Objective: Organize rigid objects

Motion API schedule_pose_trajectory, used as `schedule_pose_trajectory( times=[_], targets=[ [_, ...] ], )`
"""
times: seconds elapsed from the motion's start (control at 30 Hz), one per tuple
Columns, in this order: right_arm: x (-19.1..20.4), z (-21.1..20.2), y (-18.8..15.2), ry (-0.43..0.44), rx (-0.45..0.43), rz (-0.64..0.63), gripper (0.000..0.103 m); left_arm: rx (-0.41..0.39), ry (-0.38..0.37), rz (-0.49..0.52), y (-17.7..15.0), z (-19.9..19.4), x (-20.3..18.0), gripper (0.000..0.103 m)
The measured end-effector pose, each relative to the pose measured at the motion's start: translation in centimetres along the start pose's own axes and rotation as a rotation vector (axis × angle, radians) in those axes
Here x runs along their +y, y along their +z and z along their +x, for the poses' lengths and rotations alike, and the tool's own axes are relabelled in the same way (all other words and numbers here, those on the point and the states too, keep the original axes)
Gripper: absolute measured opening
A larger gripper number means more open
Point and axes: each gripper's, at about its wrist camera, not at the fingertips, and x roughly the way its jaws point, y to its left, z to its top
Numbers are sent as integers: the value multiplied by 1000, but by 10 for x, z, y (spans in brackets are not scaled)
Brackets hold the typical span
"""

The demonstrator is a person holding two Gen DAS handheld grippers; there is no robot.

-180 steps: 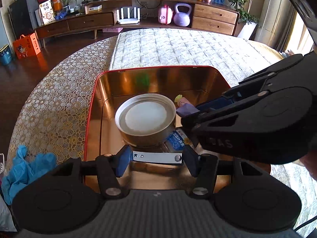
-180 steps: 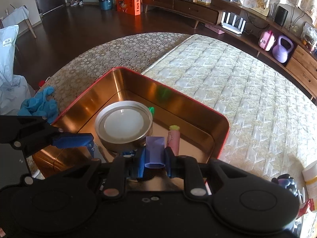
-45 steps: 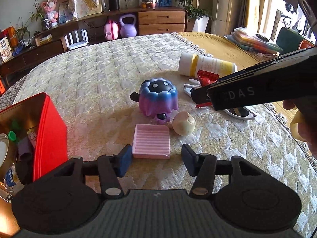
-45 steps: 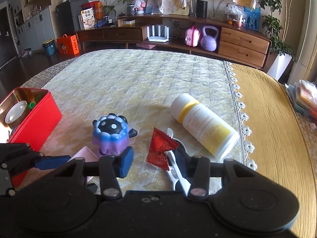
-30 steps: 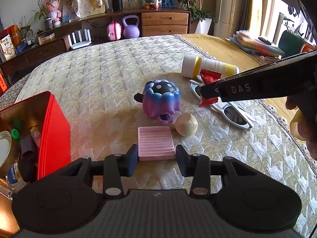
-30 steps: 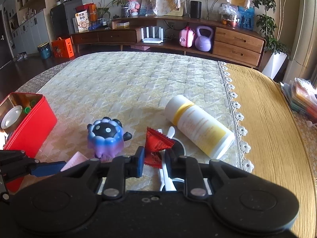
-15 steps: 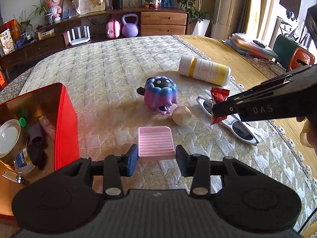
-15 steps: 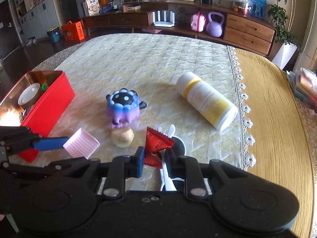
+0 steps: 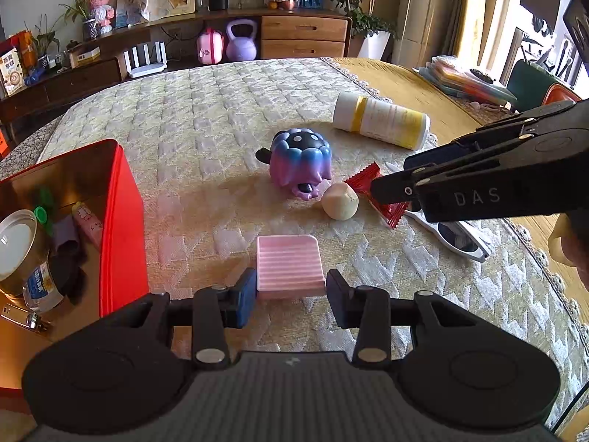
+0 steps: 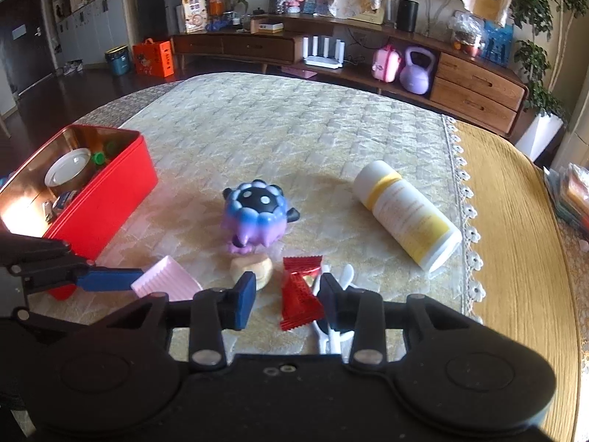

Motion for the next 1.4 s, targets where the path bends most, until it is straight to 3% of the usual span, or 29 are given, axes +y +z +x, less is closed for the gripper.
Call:
schedule_pose_trajectory(
  times=[0.23, 0.47, 0.67, 0.83, 1.07, 1.4],
  targets=[
    [0, 21, 3, -8, 41, -23, 34, 4, -2, 1, -1, 1, 2, 41],
    [-14, 21, 1, 49, 51, -2, 30, 0, -5, 1, -2, 3, 3, 41],
    [-10, 29, -4, 12, 74, -31, 28, -5, -4, 4, -1, 4, 2, 41],
    [-6, 30, -2, -28, 62, -22, 19, -3, -3, 4, -1, 4, 2, 41],
    [-3, 5, -3, -45, 8, 41, 18, -13, -8, -22, 4, -9, 6, 41],
    [28, -52, 2, 14, -48, 62, 18, -73, -23, -45, 9, -60, 17, 41]
  ],
)
